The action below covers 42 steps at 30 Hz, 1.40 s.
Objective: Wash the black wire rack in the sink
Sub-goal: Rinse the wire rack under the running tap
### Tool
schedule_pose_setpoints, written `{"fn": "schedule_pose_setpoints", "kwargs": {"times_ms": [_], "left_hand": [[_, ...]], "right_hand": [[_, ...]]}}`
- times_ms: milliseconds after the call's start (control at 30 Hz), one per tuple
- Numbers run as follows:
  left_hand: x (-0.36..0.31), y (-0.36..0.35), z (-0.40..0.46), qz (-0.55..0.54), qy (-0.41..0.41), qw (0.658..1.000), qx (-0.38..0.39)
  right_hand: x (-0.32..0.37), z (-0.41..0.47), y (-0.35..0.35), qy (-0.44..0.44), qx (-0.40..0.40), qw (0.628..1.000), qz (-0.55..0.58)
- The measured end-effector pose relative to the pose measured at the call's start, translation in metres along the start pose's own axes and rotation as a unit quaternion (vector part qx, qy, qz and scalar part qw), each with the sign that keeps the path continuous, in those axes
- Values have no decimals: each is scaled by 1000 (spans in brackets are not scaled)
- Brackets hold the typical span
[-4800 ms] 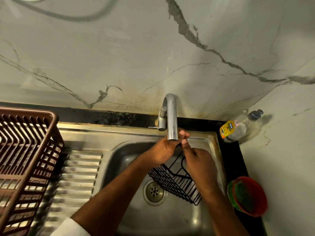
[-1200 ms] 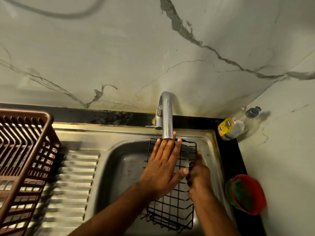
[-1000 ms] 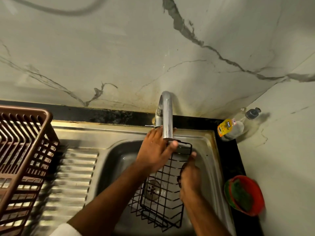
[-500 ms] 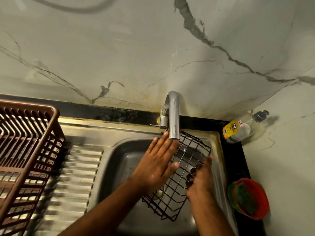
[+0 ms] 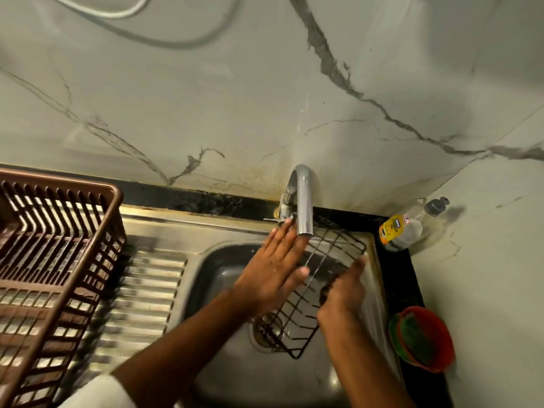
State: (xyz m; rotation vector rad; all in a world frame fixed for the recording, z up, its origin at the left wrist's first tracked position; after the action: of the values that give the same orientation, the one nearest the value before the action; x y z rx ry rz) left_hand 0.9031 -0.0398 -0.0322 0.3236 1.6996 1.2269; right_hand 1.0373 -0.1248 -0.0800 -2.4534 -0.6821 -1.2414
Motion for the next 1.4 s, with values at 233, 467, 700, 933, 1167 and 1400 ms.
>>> {"fn": "schedule_pose_setpoints", "kwargs": {"times_ms": [233,467,700,933,1167,1400], "left_hand": [[-7,12,51,36,-21,999,11],[-28,-33,-52,-17,-63,992,112],[6,-35,-94,-162,2,985,59],[17,-36,-93,-285,128,947,76],[35,-39,-89,-324,192,920,107],[42,-37,-80,-572,279,769,-55]], "right_hand": [[-29,-35,-6,-70,15,997,26],[2,-17,3,-40,-34,998,-38],[6,-34,-6,2,-11,1000,-9],[7,-62,-32,113,114,985,-63],[0,-77,-69,72,241,962,-107],[-14,-73,-104,147,344,849,-372]]}}
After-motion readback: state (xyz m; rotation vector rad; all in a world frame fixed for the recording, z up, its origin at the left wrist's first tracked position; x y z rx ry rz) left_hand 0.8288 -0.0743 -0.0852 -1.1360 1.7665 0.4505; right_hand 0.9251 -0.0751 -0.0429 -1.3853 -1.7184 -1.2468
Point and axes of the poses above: each hand's wrist, its own z-axis towards the middle knuckle, its own y-axis out of the back of the hand, x = y × z, the point moved 8 cm from there along z, towards the middle knuckle, and after that the axes turned 11 degrees about x, right-handed, at the moved point
